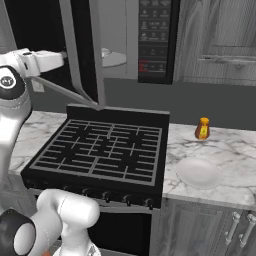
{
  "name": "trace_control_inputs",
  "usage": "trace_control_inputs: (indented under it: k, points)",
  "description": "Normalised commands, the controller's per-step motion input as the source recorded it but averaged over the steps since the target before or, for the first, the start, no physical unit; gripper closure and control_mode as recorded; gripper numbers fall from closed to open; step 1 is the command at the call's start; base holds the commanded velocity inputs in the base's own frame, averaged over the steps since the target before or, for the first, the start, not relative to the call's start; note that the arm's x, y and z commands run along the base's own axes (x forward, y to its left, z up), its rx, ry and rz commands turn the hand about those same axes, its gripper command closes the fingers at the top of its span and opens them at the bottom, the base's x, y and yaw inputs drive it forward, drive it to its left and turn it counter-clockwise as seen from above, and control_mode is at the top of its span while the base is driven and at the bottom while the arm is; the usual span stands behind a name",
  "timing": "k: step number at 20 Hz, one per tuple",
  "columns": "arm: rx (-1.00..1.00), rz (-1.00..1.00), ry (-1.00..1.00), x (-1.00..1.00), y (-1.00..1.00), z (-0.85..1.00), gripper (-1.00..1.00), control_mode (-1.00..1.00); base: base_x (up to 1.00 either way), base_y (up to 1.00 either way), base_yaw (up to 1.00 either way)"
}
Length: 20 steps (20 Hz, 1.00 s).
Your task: Pick the sweet potato from the counter and place it in the microwave. Then turn on the microwave.
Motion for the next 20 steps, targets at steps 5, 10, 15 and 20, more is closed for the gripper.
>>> trace_control_inputs:
  k: [5,10,15,20]
  points:
    - [0.0,0.06,0.11,0.24,-0.15,0.09,1.0,-1.0,0.0,0.0,0.0]
    - [0.0,0.08,0.07,0.3,-0.12,0.0,1.0,-1.0,0.0,0.0,0.0]
    - [0.0,0.09,0.03,0.32,-0.15,0.0,1.0,-1.0,0.0,0.0,0.0]
    - [0.0,0.09,0.01,0.31,-0.17,0.0,1.0,-1.0,0.0,0.0,0.0]
